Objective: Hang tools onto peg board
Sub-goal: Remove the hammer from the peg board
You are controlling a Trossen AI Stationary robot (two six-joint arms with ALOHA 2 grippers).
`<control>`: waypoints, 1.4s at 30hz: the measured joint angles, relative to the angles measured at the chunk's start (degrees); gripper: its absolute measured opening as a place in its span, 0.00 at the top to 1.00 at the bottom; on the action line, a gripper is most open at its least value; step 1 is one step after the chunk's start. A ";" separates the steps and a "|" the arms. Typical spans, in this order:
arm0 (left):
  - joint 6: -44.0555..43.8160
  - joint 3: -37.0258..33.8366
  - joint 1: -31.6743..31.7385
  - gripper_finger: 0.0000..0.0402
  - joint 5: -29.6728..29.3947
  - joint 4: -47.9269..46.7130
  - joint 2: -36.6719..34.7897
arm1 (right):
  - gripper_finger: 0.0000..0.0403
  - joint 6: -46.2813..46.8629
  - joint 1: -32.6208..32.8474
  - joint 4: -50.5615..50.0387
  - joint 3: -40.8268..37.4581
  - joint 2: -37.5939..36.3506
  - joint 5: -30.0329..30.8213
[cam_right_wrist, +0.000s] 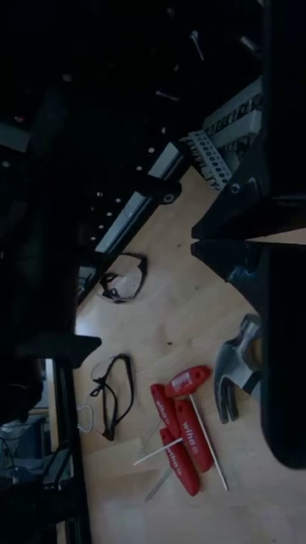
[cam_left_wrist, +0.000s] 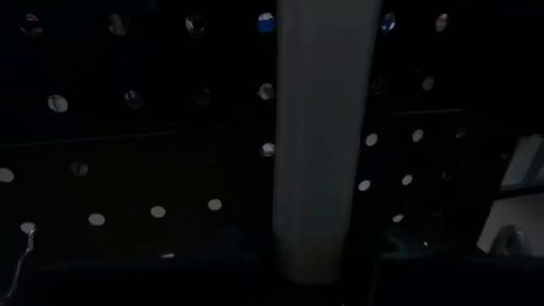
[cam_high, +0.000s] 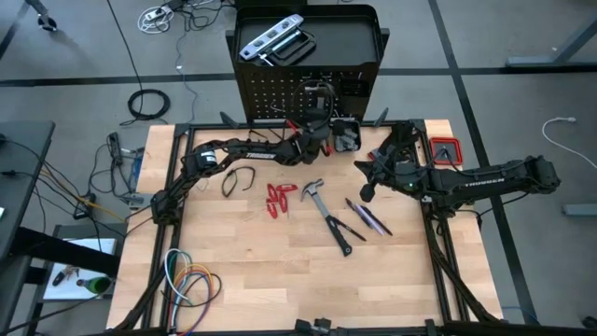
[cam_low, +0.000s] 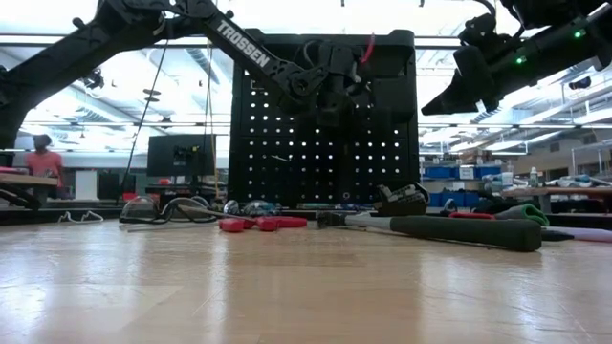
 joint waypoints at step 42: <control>6.32 0.13 -2.90 0.80 -7.91 -0.42 -1.50 | 0.95 1.56 0.26 -2.32 0.00 0.00 0.02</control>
